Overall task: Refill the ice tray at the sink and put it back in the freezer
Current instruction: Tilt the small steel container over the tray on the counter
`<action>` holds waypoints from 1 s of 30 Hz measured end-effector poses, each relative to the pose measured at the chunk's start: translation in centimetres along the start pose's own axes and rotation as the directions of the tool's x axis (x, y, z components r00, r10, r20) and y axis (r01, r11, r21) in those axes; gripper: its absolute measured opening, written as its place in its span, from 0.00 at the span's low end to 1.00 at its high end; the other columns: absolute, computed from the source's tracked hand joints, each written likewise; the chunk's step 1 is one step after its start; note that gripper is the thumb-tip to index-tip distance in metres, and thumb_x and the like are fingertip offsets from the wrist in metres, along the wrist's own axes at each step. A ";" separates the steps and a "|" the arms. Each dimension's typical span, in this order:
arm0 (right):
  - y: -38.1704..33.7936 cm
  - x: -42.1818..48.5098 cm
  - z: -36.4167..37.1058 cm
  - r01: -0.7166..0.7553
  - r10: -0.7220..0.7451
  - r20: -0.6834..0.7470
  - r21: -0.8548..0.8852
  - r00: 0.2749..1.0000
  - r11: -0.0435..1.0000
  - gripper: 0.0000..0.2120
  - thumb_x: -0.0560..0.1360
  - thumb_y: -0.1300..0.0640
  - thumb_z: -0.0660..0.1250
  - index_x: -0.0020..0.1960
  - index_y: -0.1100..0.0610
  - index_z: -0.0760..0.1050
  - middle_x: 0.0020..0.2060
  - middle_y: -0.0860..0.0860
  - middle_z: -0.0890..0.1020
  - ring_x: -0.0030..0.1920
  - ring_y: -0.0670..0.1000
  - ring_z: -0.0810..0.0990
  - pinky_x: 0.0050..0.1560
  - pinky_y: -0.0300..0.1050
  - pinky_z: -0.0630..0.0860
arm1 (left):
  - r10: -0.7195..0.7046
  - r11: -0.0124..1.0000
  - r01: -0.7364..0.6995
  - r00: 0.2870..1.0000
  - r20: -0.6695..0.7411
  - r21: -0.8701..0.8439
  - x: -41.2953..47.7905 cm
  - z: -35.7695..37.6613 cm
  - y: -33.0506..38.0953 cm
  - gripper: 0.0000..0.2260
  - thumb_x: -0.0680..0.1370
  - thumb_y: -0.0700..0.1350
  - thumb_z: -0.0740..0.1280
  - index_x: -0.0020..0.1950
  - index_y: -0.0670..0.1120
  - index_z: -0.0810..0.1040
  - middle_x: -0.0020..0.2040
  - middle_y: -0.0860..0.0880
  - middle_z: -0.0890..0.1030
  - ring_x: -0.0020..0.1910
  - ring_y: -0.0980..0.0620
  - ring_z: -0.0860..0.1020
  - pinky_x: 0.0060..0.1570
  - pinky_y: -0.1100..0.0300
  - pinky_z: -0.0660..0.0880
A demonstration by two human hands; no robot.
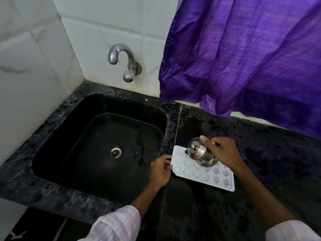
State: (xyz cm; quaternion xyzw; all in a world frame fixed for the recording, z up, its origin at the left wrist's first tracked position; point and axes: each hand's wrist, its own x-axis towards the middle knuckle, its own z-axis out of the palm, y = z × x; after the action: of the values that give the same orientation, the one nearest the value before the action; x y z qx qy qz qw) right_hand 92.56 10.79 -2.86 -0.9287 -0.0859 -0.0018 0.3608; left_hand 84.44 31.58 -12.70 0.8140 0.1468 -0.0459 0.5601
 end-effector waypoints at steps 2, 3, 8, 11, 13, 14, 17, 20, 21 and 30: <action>0.3 -0.1 -0.1 -0.047 0.047 -0.007 0.013 0.999 0.999 0.33 0.75 0.38 0.66 0.27 0.64 0.64 0.21 0.51 0.67 0.24 0.44 0.64 0.33 0.41 0.65 | -0.004 1.000 0.004 1.000 0.002 0.001 0.0 0.0 0.0 0.15 0.77 0.32 0.68 0.62 0.43 0.80 0.49 0.47 0.86 0.46 0.53 0.84 0.50 0.58 0.82; 0.5 -0.2 -0.1 -0.059 0.060 -0.011 0.018 0.998 0.998 0.33 0.75 0.38 0.66 0.27 0.65 0.64 0.21 0.50 0.67 0.24 0.43 0.65 0.32 0.40 0.65 | -0.005 1.000 0.005 1.000 0.001 0.003 0.0 0.0 0.0 0.15 0.77 0.32 0.68 0.63 0.43 0.80 0.49 0.47 0.86 0.47 0.53 0.84 0.50 0.58 0.82; 0.9 -0.1 -0.5 -0.048 0.048 -0.041 0.010 0.998 0.999 0.32 0.74 0.40 0.69 0.27 0.63 0.63 0.21 0.50 0.67 0.24 0.43 0.65 0.33 0.43 0.66 | -0.010 1.000 0.010 1.000 0.002 0.005 -0.1 0.0 0.1 0.16 0.77 0.33 0.67 0.64 0.43 0.80 0.50 0.46 0.85 0.48 0.51 0.84 0.52 0.53 0.82; 0.6 0.1 -0.6 -0.045 0.045 -0.037 0.000 0.998 0.999 0.30 0.72 0.41 0.72 0.26 0.61 0.63 0.21 0.50 0.67 0.23 0.43 0.65 0.32 0.43 0.66 | -0.019 1.000 0.019 1.000 0.000 -0.003 -0.1 0.1 0.1 0.16 0.77 0.33 0.67 0.64 0.43 0.80 0.50 0.45 0.85 0.48 0.50 0.84 0.52 0.53 0.82; 0.3 0.2 -0.6 -0.033 0.032 -0.030 -0.024 0.999 0.999 0.29 0.72 0.43 0.73 0.25 0.58 0.62 0.21 0.50 0.66 0.24 0.43 0.64 0.32 0.43 0.65 | -0.022 1.000 0.022 1.000 0.000 -0.008 -0.2 0.2 0.1 0.16 0.77 0.32 0.67 0.64 0.43 0.80 0.50 0.45 0.85 0.48 0.50 0.84 0.52 0.53 0.82; 0.1 0.2 -0.6 -0.020 0.019 -0.025 -0.039 1.000 0.999 0.28 0.72 0.44 0.74 0.25 0.57 0.62 0.21 0.50 0.66 0.24 0.44 0.64 0.32 0.42 0.65 | -0.020 1.000 0.020 1.000 0.001 -0.007 -0.2 0.2 0.1 0.16 0.77 0.32 0.67 0.64 0.43 0.80 0.50 0.45 0.85 0.48 0.50 0.84 0.52 0.53 0.82; -0.2 0.3 -0.7 0.020 -0.020 -0.015 -0.060 1.000 0.998 0.29 0.72 0.45 0.74 0.26 0.58 0.62 0.21 0.51 0.65 0.25 0.45 0.63 0.31 0.40 0.63 | -0.002 1.000 0.002 1.000 -0.003 -0.006 -0.2 0.1 0.1 0.15 0.77 0.32 0.67 0.63 0.42 0.80 0.50 0.44 0.85 0.48 0.49 0.84 0.53 0.51 0.82; -0.4 0.2 -0.7 0.010 -0.011 -0.008 -0.050 1.000 0.999 0.28 0.73 0.46 0.74 0.27 0.62 0.64 0.22 0.52 0.66 0.25 0.46 0.64 0.32 0.42 0.64 | -0.011 1.000 0.011 1.000 -0.008 -0.017 -0.2 0.1 0.1 0.16 0.77 0.32 0.68 0.63 0.42 0.80 0.50 0.44 0.85 0.48 0.50 0.84 0.53 0.51 0.82; -0.4 0.1 -0.6 0.011 -0.011 -0.005 -0.052 1.000 0.999 0.28 0.72 0.46 0.74 0.27 0.61 0.64 0.22 0.52 0.66 0.25 0.46 0.64 0.32 0.42 0.64 | -0.012 1.000 0.012 1.000 -0.008 -0.020 -0.2 0.1 0.0 0.15 0.77 0.32 0.68 0.63 0.42 0.80 0.50 0.44 0.85 0.48 0.50 0.84 0.53 0.52 0.82; -0.6 -1.3 -0.6 0.079 -0.080 0.001 -0.080 0.997 0.994 0.30 0.72 0.46 0.74 0.26 0.64 0.63 0.21 0.53 0.67 0.25 0.46 0.64 0.31 0.42 0.64 | -0.009 1.000 0.009 1.000 -0.003 -0.009 -0.1 0.1 0.0 0.15 0.77 0.33 0.68 0.63 0.43 0.80 0.49 0.45 0.85 0.47 0.50 0.84 0.52 0.51 0.82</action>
State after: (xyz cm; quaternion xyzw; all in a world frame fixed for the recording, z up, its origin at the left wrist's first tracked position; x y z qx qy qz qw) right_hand 91.26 10.61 -2.09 -0.9382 -0.1223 -0.0207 0.3231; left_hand 84.31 31.46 -12.76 0.8108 0.1517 -0.0466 0.5634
